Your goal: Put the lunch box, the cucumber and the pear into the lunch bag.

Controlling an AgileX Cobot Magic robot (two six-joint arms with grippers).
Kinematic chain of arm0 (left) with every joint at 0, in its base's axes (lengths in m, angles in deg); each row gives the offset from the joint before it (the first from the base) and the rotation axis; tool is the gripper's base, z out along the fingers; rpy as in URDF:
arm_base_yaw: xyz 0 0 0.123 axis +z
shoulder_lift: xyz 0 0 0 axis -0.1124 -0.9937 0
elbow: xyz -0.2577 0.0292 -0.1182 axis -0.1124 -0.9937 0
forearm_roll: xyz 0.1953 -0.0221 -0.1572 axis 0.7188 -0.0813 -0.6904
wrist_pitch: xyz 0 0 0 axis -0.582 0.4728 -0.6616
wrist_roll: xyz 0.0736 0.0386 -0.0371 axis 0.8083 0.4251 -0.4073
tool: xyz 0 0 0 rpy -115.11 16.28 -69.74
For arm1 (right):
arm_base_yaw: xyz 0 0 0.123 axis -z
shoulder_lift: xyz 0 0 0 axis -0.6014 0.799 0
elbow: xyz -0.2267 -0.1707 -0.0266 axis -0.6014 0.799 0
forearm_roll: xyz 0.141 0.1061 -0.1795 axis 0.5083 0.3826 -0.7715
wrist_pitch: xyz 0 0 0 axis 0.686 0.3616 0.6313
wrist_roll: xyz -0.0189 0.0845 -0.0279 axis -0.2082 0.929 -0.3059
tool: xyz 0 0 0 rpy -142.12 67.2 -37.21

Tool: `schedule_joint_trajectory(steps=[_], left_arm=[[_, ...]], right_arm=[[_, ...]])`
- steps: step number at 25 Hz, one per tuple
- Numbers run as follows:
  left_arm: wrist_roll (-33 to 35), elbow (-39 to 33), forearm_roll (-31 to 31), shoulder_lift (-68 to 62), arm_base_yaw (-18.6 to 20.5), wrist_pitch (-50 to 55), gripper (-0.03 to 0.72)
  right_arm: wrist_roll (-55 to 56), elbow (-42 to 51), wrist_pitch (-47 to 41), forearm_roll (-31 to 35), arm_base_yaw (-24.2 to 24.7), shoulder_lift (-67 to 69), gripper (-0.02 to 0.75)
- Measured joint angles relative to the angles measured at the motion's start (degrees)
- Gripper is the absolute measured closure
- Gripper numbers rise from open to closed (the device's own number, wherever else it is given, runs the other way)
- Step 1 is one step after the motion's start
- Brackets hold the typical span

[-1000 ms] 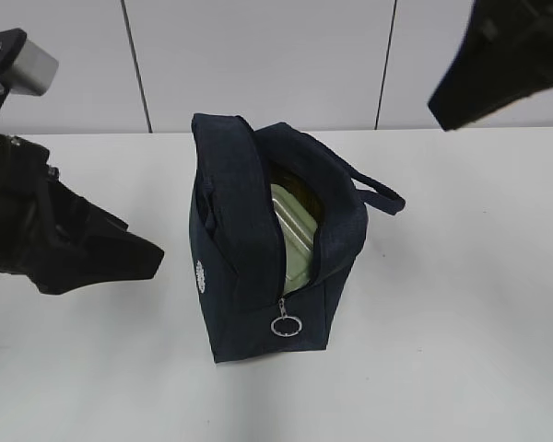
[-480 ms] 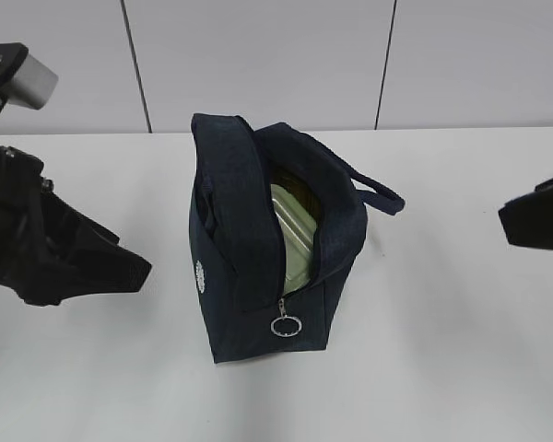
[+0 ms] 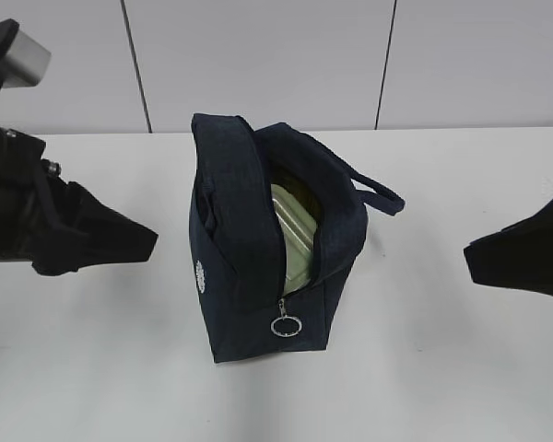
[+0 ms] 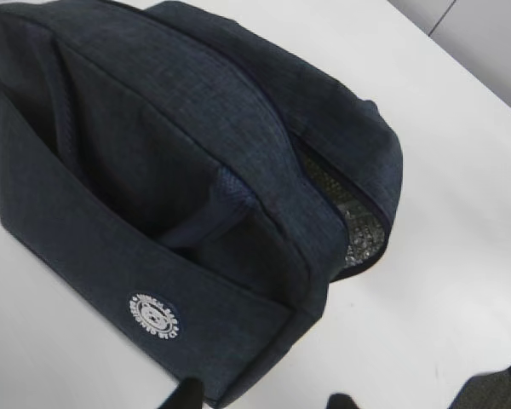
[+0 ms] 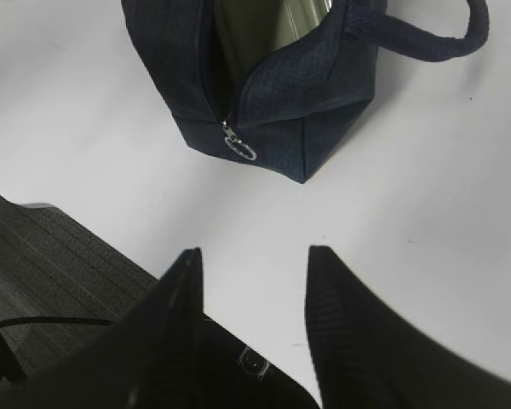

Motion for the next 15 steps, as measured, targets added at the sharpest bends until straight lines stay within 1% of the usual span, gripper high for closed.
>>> schedule_joint_trajectory(steps=[2, 4, 8, 15], left_arm=[[0.0, 0.0, 0.4, 0.0, 0.0, -1.2, 0.419], [0.0, 0.0, 2.7, 0.0, 0.0, -2.4, 0.419], [0.0, 0.0, 11.9, 0.0, 0.0, -4.2, 0.419], [0.0, 0.0, 23.1, 0.0, 0.0, -7.4, 0.419]], right_arm=[[-1.5, 0.0, 0.5, 0.5, 0.0, 0.2, 0.420], [-4.3, 0.0, 1.4, 0.7, 0.0, 0.2, 0.420], [-9.7, 1.9, 3.1, 1.5, 0.0, 0.2, 0.420], [-17.8, 8.7, 7.6, 5.9, 0.0, 0.3, 0.420]])
